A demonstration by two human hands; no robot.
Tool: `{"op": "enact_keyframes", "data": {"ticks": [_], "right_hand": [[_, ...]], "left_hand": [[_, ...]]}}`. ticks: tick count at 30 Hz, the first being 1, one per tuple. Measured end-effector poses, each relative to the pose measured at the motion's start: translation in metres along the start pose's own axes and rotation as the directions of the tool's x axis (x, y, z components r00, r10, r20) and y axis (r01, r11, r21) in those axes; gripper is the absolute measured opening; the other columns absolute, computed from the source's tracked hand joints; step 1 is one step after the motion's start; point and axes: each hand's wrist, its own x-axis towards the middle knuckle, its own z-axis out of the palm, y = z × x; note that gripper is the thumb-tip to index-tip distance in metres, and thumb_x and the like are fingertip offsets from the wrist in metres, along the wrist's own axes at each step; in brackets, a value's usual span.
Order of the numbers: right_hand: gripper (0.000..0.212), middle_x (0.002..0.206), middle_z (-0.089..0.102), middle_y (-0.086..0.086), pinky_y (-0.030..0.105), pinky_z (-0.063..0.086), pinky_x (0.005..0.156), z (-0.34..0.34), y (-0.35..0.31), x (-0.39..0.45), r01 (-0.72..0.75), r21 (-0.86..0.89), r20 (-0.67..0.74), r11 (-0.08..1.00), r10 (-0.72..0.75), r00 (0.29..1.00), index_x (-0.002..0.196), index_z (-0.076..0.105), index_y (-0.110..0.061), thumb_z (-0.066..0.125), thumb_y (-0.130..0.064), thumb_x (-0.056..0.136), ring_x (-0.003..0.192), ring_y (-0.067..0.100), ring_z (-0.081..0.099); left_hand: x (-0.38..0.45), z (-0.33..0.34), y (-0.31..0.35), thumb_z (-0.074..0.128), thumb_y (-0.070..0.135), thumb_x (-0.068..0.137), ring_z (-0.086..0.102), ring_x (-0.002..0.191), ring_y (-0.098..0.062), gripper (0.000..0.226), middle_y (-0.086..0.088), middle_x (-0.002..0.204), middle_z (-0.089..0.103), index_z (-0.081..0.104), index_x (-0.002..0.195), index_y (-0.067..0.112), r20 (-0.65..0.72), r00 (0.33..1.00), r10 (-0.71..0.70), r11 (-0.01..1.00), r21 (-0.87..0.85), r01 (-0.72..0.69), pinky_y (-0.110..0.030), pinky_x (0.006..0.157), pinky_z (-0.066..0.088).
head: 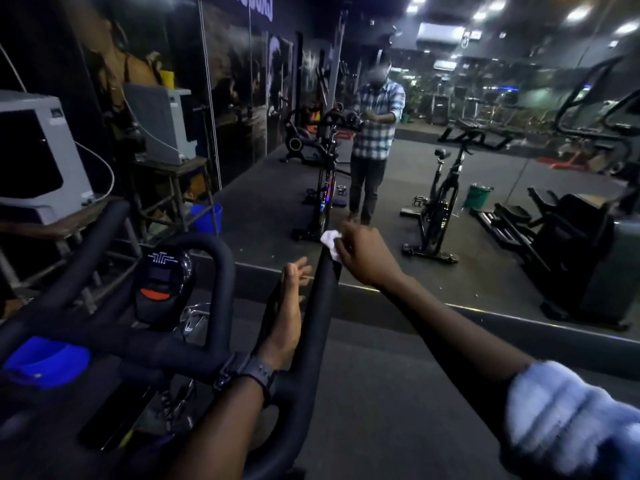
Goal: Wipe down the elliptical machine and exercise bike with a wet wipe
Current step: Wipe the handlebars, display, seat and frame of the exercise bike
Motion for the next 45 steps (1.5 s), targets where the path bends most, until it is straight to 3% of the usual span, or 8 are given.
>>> {"op": "enact_keyframes", "data": {"ticks": [6, 11, 16, 21, 25, 31, 39, 45], "right_hand": [[0.018, 0.117, 0.066, 0.010, 0.036, 0.044, 0.104, 0.023, -0.005, -0.068, 0.480, -0.024, 0.007, 0.877, -0.480, 0.877, 0.108, 0.069, -0.006, 0.059, -0.017, 0.098, 0.111, 0.026, 0.061], [0.017, 0.104, 0.069, 0.009, 0.022, 0.040, 0.082, 0.039, 0.012, -0.019, -0.061, 0.239, -0.198, 0.969, 0.110, 0.974, 0.100, 0.068, -0.010, 0.053, -0.008, 0.094, 0.095, 0.022, 0.062], [0.047, 0.111, 0.070, 0.019, 0.042, 0.048, 0.089, 0.069, -0.034, -0.073, -0.453, 0.889, 0.320, 0.056, 0.633, 0.705, 0.107, 0.068, -0.003, 0.043, -0.043, 0.100, 0.095, 0.026, 0.061], [0.028, 0.091, 0.064, 0.017, 0.038, 0.047, 0.084, 0.070, -0.109, -0.197, -0.509, 0.849, 0.528, -0.140, 0.269, 0.806, 0.080, 0.065, -0.003, 0.045, -0.013, 0.096, 0.088, 0.033, 0.057], [0.038, 0.078, 0.060, 0.021, 0.031, 0.057, 0.057, 0.060, -0.087, -0.138, -0.444, 0.799, 0.595, -0.406, 0.424, 0.683, 0.083, 0.062, 0.000, 0.054, -0.035, 0.094, 0.062, 0.025, 0.066], [0.038, 0.094, 0.068, 0.015, 0.034, 0.059, 0.066, 0.048, -0.036, -0.057, -0.346, 0.879, 0.477, -0.330, 0.576, 0.664, 0.114, 0.059, -0.001, 0.042, -0.033, 0.102, 0.074, 0.023, 0.068], [0.045, 0.107, 0.070, 0.025, 0.037, 0.060, 0.081, 0.080, -0.098, -0.211, -0.545, 0.585, 0.782, -0.601, 0.237, 0.577, 0.106, 0.070, 0.008, 0.038, -0.023, 0.101, 0.087, 0.028, 0.072], [0.027, 0.092, 0.070, 0.021, 0.033, 0.060, 0.074, 0.054, -0.027, -0.053, -0.326, 0.875, 0.482, -0.359, 0.567, 0.668, 0.100, 0.065, 0.000, 0.065, -0.025, 0.089, 0.079, 0.023, 0.067]], "left_hand": [[-0.002, 0.004, 0.000, 0.029, 0.079, 0.088, 0.063, 0.124, -0.014, 0.069, 0.003, 0.130, 0.068, 0.059, 0.128, 0.032, -0.008, 0.999, 0.040, 0.999, 0.016, -0.040, -0.043, 0.111, 0.046], [-0.003, 0.003, 0.005, 0.022, 0.067, 0.088, 0.059, 0.123, -0.017, 0.054, 0.000, 0.134, 0.062, 0.056, 0.119, 0.039, -0.017, 1.000, 0.010, 1.000, 0.015, -0.010, -0.036, 0.102, 0.046], [-0.006, 0.003, 0.008, 0.023, 0.078, 0.081, 0.061, 0.119, -0.013, 0.069, 0.005, 0.127, 0.065, 0.060, 0.120, 0.035, -0.024, 0.999, 0.040, 0.999, 0.004, -0.040, -0.033, 0.101, 0.046], [-0.005, 0.003, 0.008, 0.022, 0.074, 0.083, 0.059, 0.116, -0.012, 0.071, 0.001, 0.132, 0.063, 0.056, 0.127, 0.031, -0.017, 1.000, 0.014, 1.000, 0.003, -0.013, -0.030, 0.097, 0.042], [-0.007, 0.003, 0.009, 0.019, 0.065, 0.090, 0.059, 0.121, -0.013, 0.068, -0.001, 0.134, 0.063, 0.057, 0.129, 0.026, -0.008, 1.000, -0.009, 1.000, 0.029, 0.009, -0.027, 0.096, 0.043], [-0.012, 0.000, 0.015, 0.017, 0.046, 0.108, 0.065, 0.100, 0.008, 0.053, 0.010, 0.113, 0.068, 0.065, 0.112, 0.023, -0.020, 1.000, 0.011, 1.000, 0.004, -0.011, -0.014, 0.085, 0.046], [-0.011, -0.005, 0.011, 0.018, 0.082, 0.081, 0.055, 0.130, -0.005, 0.090, 0.005, 0.136, 0.065, 0.064, 0.129, 0.021, 0.034, 0.999, 0.019, 0.997, 0.073, -0.022, -0.035, 0.115, 0.037], [-0.013, -0.006, 0.012, 0.018, 0.069, 0.091, 0.059, 0.124, -0.003, 0.073, 0.006, 0.128, 0.068, 0.067, 0.122, 0.023, 0.013, 1.000, 0.021, 0.999, 0.048, -0.022, -0.037, 0.116, 0.038]]}}
